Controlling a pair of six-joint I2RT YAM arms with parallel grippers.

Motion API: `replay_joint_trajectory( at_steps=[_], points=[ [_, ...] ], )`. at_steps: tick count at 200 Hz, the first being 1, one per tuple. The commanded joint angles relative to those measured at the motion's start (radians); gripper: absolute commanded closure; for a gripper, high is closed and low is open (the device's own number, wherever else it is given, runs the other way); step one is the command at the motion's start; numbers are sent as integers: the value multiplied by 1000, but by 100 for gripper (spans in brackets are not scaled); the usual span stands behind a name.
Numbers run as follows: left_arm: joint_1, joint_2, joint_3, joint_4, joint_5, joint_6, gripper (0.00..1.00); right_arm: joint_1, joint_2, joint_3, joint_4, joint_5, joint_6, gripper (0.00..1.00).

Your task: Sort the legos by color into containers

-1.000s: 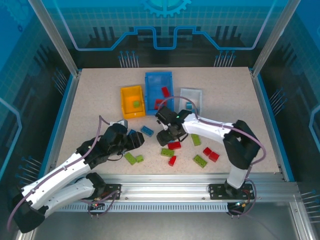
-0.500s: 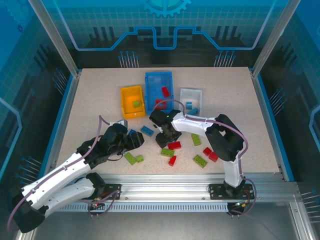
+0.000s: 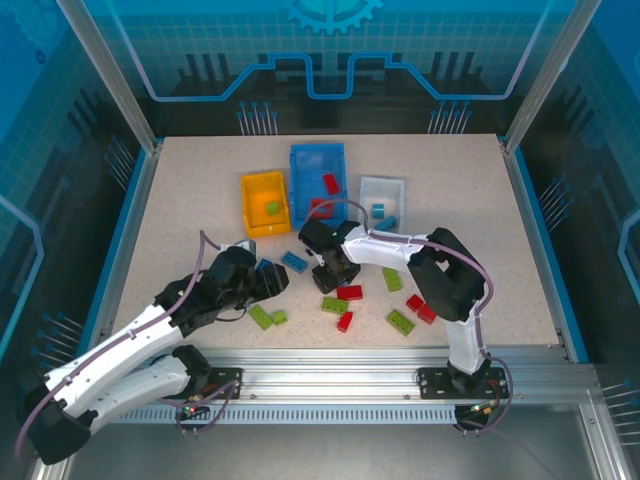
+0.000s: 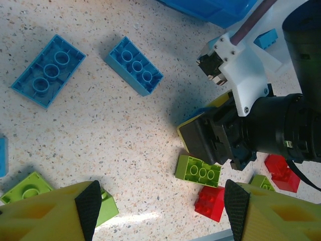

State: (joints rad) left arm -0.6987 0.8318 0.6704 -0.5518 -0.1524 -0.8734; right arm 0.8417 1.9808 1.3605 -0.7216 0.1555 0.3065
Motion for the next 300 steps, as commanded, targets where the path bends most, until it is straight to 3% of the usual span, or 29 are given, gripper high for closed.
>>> replay_joint_trajectory(
  at_steps=[1,36,63,82,114,168,238,269,300],
  points=[
    [-5,11,12,14,13,10,30,-4,-100,-23,24,50,14,62],
    [-10,55,42,70,54,30,30,-64,-297,-82,14,137,51,65],
    [-45,128,106,122,54,63,30,-228,-415,-133,43,94,97,65],
    [-96,207,165,155,20,96,30,-353,-394,-98,60,37,130,65],
    [-172,345,264,190,-34,143,30,-461,-242,70,49,26,182,67],
    [-205,429,313,221,-45,153,30,-507,55,414,-96,115,211,68],
    [-211,422,311,189,-63,163,30,-512,231,585,-169,175,238,62],
    [-211,414,298,178,-68,159,30,-506,241,598,-173,165,240,48],
    [-211,396,290,159,-83,161,30,-491,196,600,-167,154,234,41]
  ],
)
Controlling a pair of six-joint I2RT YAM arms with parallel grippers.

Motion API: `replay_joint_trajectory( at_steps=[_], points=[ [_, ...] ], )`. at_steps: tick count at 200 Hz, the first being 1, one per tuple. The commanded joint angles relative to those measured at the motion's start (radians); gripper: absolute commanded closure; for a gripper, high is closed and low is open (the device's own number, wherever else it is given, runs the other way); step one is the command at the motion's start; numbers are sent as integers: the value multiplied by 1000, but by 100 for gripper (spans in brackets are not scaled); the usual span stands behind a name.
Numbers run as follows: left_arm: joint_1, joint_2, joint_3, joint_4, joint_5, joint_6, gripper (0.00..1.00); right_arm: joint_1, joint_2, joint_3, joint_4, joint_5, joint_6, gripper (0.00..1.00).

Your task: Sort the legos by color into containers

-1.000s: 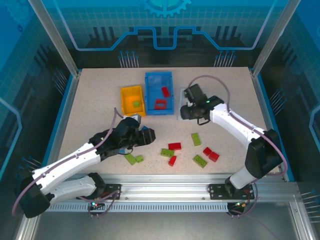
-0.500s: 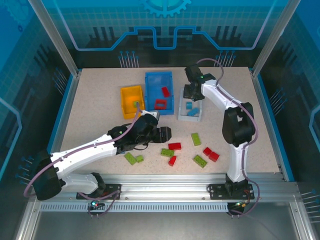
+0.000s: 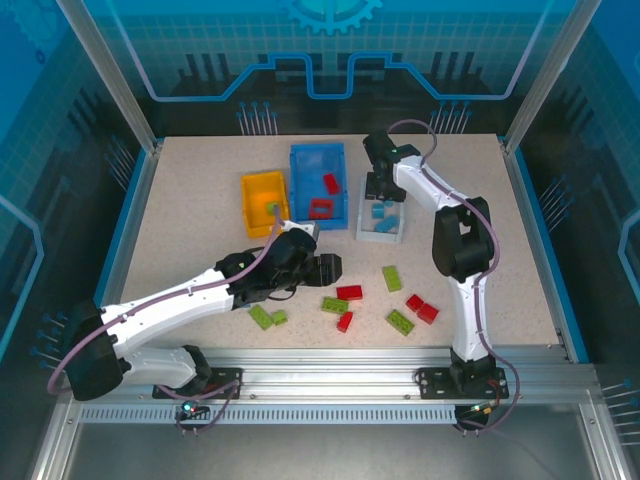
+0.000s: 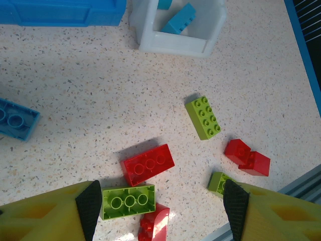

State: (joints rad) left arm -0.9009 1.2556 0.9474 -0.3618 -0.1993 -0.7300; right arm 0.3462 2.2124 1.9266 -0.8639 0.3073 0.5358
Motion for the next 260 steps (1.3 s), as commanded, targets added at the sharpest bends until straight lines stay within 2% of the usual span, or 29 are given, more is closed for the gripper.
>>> replay_joint_trajectory(
  at_steps=[1,34,62,91,113,153,174,213,260],
  points=[
    [-9,-28,13,-32,-37,18,30,5,-37,34,-24,3,5,41],
    [-9,-37,9,-55,-41,17,30,14,-97,40,-29,0,7,37],
    [-10,-36,5,-53,-23,13,29,23,-142,47,-43,2,3,37],
    [-12,28,37,-26,36,60,29,56,-314,-64,14,37,-9,41],
    [-13,171,148,-82,68,53,29,73,-511,-231,65,65,6,42],
    [-80,481,424,-218,27,-91,32,92,-902,-611,144,44,31,41],
    [-115,644,558,-260,34,-181,33,99,-1093,-748,147,32,33,40],
    [-130,890,788,-380,40,-360,32,102,-1356,-834,74,14,46,38],
    [-131,1015,908,-383,26,-406,30,103,-1467,-847,-7,14,64,38]
  ],
)
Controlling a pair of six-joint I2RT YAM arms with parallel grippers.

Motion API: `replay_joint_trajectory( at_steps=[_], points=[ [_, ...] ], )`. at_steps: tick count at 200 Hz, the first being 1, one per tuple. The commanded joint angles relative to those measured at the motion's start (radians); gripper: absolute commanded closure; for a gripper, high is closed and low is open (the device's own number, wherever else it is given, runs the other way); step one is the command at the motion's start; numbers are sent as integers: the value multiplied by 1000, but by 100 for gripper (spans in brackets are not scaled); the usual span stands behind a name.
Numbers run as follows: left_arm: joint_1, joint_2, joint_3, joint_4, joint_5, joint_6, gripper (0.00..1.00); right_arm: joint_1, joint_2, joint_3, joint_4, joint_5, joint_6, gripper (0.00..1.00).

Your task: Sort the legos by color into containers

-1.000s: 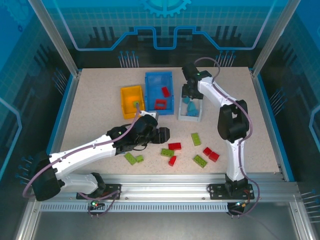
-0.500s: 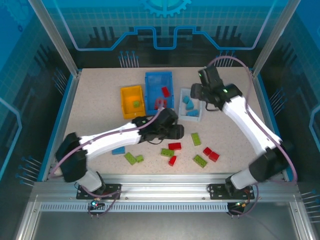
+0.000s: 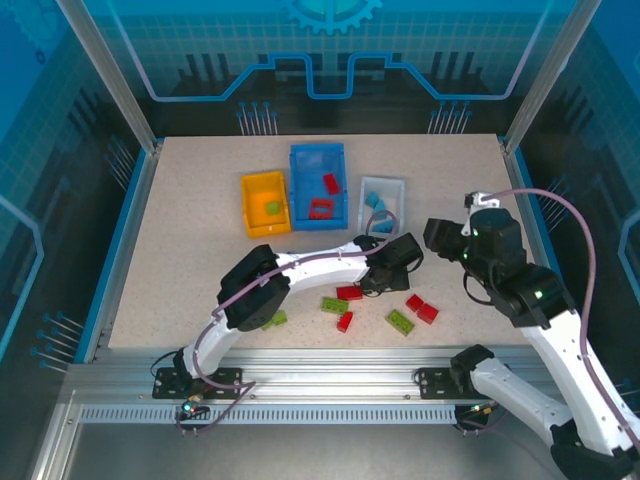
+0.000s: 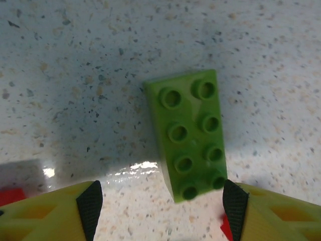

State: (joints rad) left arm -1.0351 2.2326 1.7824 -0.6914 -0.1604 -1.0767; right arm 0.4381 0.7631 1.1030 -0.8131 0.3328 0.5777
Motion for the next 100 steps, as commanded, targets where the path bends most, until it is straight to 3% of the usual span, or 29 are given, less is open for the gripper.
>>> replay_joint_trajectory(
  at_steps=[1,59,100],
  points=[
    [3,41,75,-55,-14,-59,30,11,-19,-24,-58,-12,22,38],
    [6,154,207,-121,-36,-64,32,11,-33,-49,-52,-32,38,38],
    [20,167,196,-103,-47,-64,48,11,-27,-63,-42,-44,37,38]
  ],
)
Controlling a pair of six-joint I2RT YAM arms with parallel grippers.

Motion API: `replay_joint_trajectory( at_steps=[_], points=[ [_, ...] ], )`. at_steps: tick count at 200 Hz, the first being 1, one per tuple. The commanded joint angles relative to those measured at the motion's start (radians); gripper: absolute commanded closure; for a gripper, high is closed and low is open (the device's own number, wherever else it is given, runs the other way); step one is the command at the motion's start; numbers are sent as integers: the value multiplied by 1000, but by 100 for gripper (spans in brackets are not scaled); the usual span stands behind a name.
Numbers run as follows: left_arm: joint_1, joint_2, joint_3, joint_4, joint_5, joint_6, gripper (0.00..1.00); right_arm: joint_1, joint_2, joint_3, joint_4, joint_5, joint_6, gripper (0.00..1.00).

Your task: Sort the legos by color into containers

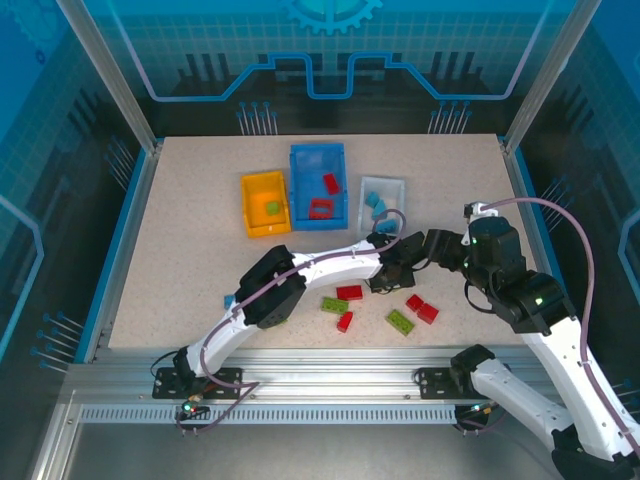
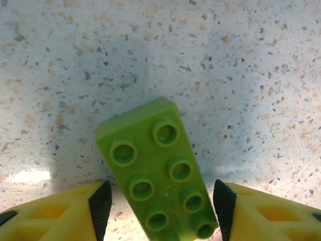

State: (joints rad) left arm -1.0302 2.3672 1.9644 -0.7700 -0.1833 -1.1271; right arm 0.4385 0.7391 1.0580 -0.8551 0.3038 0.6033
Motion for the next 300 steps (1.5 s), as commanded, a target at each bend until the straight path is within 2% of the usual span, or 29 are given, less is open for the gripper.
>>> replay_joint_trajectory(
  at_steps=[1,18,31,41,57,74,103,124,152,178,206,242,268,300],
  points=[
    [16,32,14,-24,-24,-14,49,11,-3,-17,1,-15,12,38],
    [21,20,-2,-14,-26,-4,68,11,-3,-21,2,-19,10,38],
    [22,-12,-39,6,-39,7,79,11,-3,-25,3,-26,7,38],
    [22,-56,-80,21,-55,11,83,11,-3,-29,5,-33,4,38],
    [24,-147,-154,38,-96,33,84,12,-3,-40,22,-64,-12,39],
    [35,-283,-255,42,-146,68,85,11,3,-58,65,-163,-44,39],
    [109,-534,-456,40,-194,139,86,42,49,-102,144,-300,-62,41],
    [207,-679,-545,-14,-211,234,86,150,100,-112,197,-276,-58,41],
    [398,-780,-599,-64,-261,403,86,323,215,-83,252,-187,-46,41],
    [558,-748,-588,-31,-279,552,86,435,302,-76,362,-151,-20,41],
    [650,-617,-498,-27,-311,635,86,490,362,-102,511,-138,9,41],
    [701,-427,-370,-36,-361,687,86,509,430,-88,563,-117,28,41],
    [713,-320,-294,-52,-348,694,84,509,437,-85,559,-107,26,41],
    [713,-267,-264,-63,-337,686,76,506,436,-85,541,-97,24,40]
  ],
)
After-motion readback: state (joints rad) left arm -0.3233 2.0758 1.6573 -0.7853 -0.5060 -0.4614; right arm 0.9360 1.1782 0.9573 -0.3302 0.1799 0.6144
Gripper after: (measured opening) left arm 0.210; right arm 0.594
